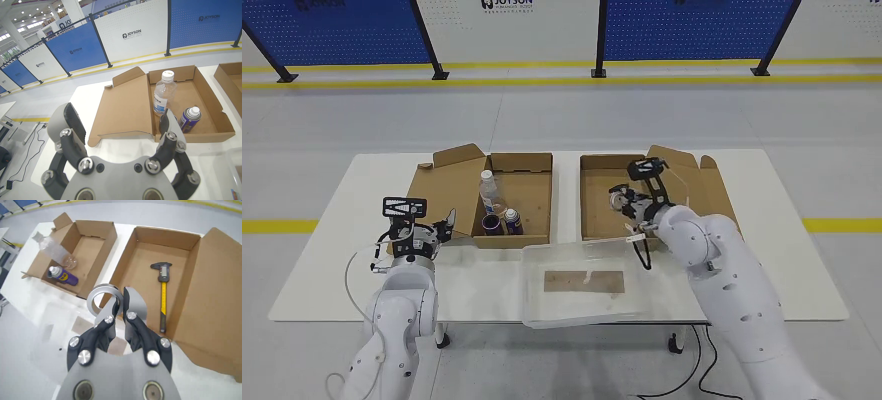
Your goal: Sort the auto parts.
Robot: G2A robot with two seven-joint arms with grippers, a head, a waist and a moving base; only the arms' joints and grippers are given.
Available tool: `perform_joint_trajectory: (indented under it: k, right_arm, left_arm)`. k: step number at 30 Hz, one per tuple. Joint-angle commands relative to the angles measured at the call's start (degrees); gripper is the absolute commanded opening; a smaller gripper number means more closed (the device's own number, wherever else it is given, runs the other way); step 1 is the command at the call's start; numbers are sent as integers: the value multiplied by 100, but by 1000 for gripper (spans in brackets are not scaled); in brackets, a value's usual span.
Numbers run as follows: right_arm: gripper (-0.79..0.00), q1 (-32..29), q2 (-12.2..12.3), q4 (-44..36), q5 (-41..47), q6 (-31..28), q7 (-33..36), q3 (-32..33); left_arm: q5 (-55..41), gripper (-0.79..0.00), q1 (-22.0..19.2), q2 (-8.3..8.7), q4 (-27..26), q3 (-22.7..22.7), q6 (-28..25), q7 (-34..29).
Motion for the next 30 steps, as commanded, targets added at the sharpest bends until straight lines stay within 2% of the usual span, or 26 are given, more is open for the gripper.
perform_joint_trajectory:
  k: [1, 7, 15, 30]
  right_arm:
    - [-785, 216, -25, 391, -179, 17, -16, -119]
    - [-785, 731, -166, 1529, -341, 79, -171, -550]
    - [-785, 1086, -352, 2639, -301, 113, -276, -959]
    - [-782, 1426, -587, 3430, -12, -20, -464, -1219]
  left_arm:
    - [0, 0, 0, 0, 0, 0, 0, 0]
    - [0, 0, 0, 0, 0, 0, 0, 0]
    - [0, 0, 0, 0, 0, 0, 0, 0]
    - [0, 0, 0, 0, 0, 0, 0, 0]
